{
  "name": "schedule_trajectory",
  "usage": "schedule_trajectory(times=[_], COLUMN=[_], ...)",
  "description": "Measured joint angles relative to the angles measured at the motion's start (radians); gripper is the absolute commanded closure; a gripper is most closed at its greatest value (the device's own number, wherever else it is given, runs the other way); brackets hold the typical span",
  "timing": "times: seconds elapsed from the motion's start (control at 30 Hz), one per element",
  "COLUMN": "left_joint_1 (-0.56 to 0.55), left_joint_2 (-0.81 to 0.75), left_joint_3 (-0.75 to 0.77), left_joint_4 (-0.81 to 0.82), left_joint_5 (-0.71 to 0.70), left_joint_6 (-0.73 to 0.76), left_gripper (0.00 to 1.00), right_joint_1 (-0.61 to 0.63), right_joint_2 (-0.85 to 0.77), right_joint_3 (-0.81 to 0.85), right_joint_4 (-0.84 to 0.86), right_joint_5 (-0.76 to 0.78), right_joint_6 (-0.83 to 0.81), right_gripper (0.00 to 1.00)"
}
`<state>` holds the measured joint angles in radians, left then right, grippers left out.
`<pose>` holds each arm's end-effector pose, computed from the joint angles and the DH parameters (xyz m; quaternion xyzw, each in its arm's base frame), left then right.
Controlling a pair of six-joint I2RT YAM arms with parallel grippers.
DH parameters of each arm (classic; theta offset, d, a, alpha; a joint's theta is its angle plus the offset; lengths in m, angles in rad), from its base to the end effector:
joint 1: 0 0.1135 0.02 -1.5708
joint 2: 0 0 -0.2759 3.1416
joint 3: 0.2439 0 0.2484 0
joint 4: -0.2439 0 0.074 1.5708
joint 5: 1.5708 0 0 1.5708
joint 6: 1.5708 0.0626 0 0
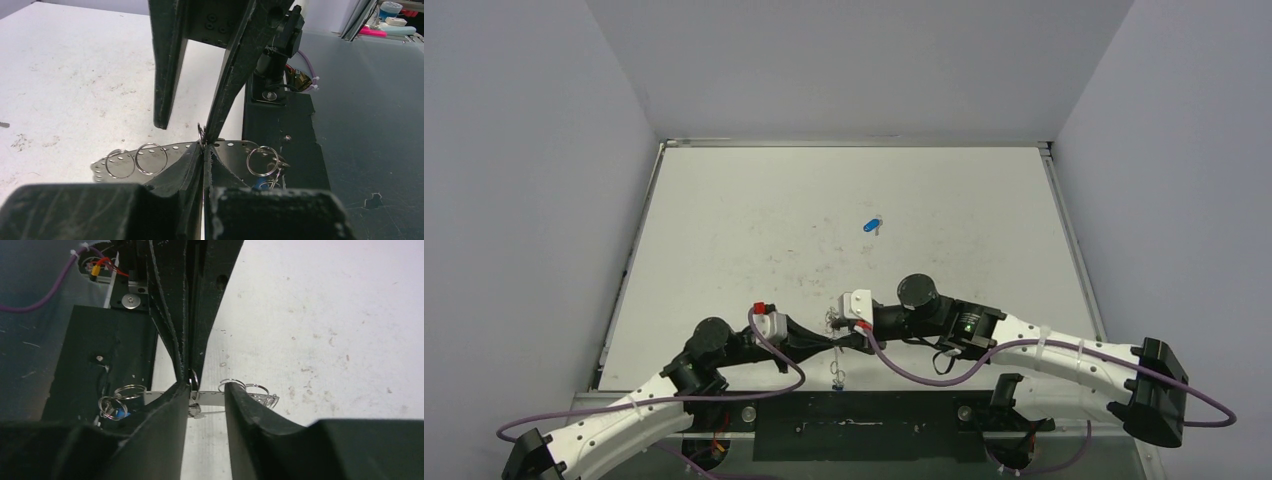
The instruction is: Put the keys on the keyring
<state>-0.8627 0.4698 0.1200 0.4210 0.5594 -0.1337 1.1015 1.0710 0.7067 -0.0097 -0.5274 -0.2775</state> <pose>0.0709 -0.1338 0.2212 0.4223 0.5399 -0.5014 0.5280 0.0866 0.2404 0.2790 -0.6207 0.5221 0.4151 0.4121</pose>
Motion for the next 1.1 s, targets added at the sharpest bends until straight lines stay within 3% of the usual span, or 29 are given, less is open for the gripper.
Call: schedule_trajectory(times=[0.13, 0.37, 0.8, 1.1], left_joint_1=[0.0, -0.001, -0.002, -0.002], left_joint_2=[-0.014, -0.02, -0.019, -0.018], left_joint_3=[0.0, 0.0, 0.0, 0.0], left_joint_4=[0.002, 0.002, 0.001, 0.0], left_joint_5=[0.003, 0.003, 0.011, 0.014], left_joint_6=[0.0, 0.0, 0.006, 0.009], left_gripper=[1.0, 1.0, 1.0, 1.0], right_joint_1=[-0.015, -0.034, -0.049, -0.055], right_joint_2=[-0.031, -0.074, 0.005, 0.014], right_joint_3=[-0.011, -0.035, -0.037, -0.037], right_joint_4=[0.004, 0.016, 0.043, 0.046], right_joint_5=[0.002, -0.008, -0.086, -0.126], right_joint_6=[0.005, 0.005, 0.031, 0.058], right_gripper=[0.53, 0.61, 0.6, 0.87])
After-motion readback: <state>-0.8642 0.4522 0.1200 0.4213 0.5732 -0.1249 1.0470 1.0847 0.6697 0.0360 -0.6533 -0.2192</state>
